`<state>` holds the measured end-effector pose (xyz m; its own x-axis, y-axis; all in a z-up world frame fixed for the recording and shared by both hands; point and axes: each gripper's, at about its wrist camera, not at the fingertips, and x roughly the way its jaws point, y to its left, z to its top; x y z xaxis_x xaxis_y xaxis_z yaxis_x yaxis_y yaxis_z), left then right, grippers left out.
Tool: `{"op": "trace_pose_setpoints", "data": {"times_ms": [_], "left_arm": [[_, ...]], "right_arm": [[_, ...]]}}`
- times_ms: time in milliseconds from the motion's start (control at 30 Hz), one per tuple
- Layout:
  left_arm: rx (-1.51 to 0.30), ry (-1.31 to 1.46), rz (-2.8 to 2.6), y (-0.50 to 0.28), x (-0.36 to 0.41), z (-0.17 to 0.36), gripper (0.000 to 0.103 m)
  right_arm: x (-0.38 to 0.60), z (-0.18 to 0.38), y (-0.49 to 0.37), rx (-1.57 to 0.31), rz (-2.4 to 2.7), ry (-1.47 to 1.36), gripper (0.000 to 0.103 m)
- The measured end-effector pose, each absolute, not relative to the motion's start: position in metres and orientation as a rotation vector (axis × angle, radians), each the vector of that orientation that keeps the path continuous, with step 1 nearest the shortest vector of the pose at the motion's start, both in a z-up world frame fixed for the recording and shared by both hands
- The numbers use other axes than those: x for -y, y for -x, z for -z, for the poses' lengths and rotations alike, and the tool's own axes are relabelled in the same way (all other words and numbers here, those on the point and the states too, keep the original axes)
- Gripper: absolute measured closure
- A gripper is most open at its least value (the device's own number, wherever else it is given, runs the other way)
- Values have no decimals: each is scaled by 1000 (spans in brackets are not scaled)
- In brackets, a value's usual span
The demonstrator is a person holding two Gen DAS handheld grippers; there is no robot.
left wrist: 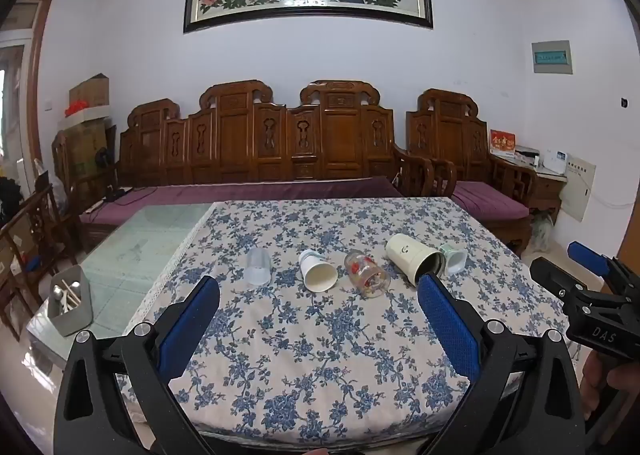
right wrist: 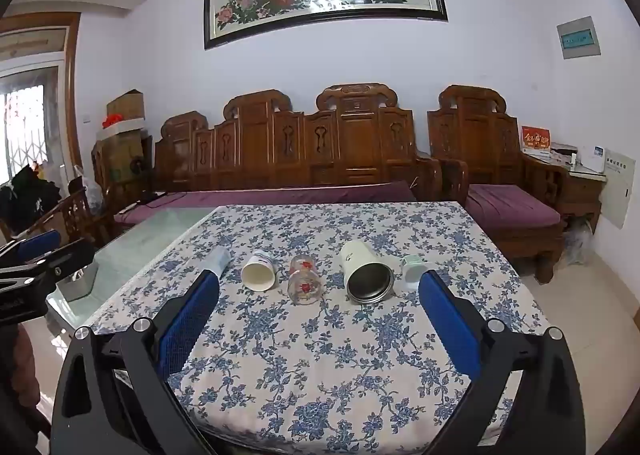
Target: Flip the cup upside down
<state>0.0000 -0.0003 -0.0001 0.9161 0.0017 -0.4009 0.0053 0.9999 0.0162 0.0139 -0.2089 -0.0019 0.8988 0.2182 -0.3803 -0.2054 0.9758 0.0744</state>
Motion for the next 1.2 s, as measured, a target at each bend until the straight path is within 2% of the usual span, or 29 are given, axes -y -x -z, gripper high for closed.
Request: {"op": "trace_pose_setpoints", "data": {"times_ms": [1200], "left_arm": [[-401, -2, 10, 5, 2, -5, 8]], "right_arm": [[208, -3, -9, -375, -225, -29, 2]]}}
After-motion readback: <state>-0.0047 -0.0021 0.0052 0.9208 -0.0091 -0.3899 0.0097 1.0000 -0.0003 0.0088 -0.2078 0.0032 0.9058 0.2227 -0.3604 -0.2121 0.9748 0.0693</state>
